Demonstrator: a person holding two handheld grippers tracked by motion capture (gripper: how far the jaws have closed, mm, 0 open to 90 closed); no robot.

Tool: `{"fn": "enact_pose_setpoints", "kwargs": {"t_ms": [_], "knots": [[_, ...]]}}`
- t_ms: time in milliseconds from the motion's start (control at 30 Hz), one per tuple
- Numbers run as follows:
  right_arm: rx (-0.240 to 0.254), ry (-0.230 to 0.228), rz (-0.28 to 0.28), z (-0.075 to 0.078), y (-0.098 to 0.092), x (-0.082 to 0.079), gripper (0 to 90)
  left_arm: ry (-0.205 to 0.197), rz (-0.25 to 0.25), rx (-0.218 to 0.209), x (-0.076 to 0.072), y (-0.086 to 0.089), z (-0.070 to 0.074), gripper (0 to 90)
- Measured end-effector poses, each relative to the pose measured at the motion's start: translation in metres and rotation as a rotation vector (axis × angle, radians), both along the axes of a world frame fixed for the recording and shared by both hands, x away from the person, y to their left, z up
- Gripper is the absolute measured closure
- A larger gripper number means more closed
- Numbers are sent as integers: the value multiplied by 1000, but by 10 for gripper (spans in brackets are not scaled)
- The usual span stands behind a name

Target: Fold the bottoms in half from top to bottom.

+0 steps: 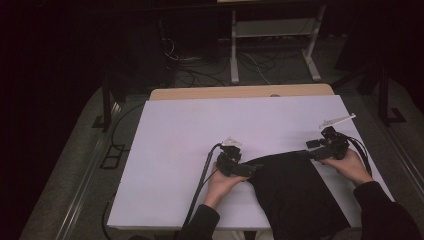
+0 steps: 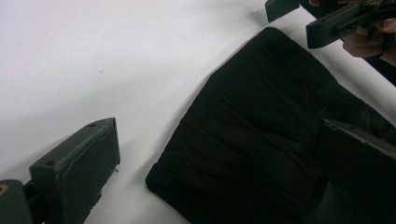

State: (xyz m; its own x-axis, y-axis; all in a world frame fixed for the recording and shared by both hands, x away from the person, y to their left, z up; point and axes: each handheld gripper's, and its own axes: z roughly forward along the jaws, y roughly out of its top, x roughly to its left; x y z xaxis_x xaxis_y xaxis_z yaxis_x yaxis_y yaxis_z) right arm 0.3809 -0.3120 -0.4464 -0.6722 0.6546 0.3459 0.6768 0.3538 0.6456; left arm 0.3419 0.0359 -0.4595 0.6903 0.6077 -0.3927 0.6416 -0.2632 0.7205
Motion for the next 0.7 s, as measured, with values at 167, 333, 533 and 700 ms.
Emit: {"fn": "enact_pose_setpoints", "kwargs": {"t_ms": [167,333,533,700], "knots": [[-22,7,12,-6,1,2,183,12,-6,-9,1,-2,-2,50],[-26,0,33,-9,-1,2,312,-1,-47,-22,2,-3,-5,152],[-14,-6,61,-10,1,3,494,27,-46,-51,4,-4,-7,346],[-7,20,110,-12,4,2,705,26,-86,-23,1,-6,-6,592]]}}
